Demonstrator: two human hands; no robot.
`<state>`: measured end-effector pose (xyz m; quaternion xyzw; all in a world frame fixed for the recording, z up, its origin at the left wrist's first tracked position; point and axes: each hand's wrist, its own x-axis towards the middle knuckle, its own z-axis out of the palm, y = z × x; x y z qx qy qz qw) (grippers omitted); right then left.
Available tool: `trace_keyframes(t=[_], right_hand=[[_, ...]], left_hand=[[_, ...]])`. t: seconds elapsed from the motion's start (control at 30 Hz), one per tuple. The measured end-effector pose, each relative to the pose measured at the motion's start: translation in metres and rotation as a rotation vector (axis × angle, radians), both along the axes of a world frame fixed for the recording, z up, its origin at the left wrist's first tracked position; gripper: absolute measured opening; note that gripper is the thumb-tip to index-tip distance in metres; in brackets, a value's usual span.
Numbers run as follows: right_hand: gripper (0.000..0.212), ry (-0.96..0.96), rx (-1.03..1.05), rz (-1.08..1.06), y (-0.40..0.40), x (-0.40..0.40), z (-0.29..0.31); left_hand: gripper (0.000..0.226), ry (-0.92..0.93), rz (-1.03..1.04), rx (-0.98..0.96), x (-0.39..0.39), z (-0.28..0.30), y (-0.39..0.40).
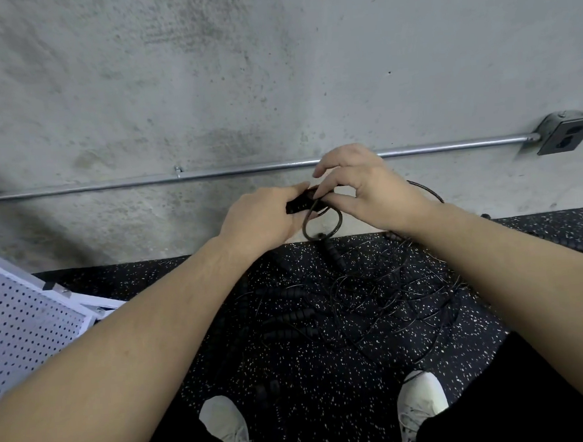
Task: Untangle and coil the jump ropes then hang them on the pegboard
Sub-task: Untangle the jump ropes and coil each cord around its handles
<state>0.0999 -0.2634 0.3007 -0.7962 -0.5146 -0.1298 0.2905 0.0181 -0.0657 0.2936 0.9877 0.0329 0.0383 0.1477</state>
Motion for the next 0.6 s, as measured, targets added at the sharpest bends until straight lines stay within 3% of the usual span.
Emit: trace_keyframes(t=[0.17,0.33,0.4,0.53,0.6], right_hand=[[0.012,0.057,-0.073,0.05,-0.001,-0.009,0.007],[0.002,0.328,-0.128,-0.056,0.0,-0.027,0.011],[0.011,0.482,-0.233,-0.122,-0.004,-0.025,0.01],[0.009,0.752,-0.598,-0.208,-0.025,-0.012,0.002],[0.007,0.855,-0.656,-0.206,-0.035,-0.007,-0.003]], left_hand=[[0.047,0.037,0.117,-0.331,0.004,-0.005,0.024],[0.04,0.006,0.208,-0.507,0.003,-0.005,0.04],[0.04,-0.021,0.238,-0.597,0.001,-0.002,0.048],[0.04,-0.058,0.317,-0.719,-0.002,-0.001,0.061],[0.04,-0.076,0.354,-0.801,-0.003,0.0,0.064]])
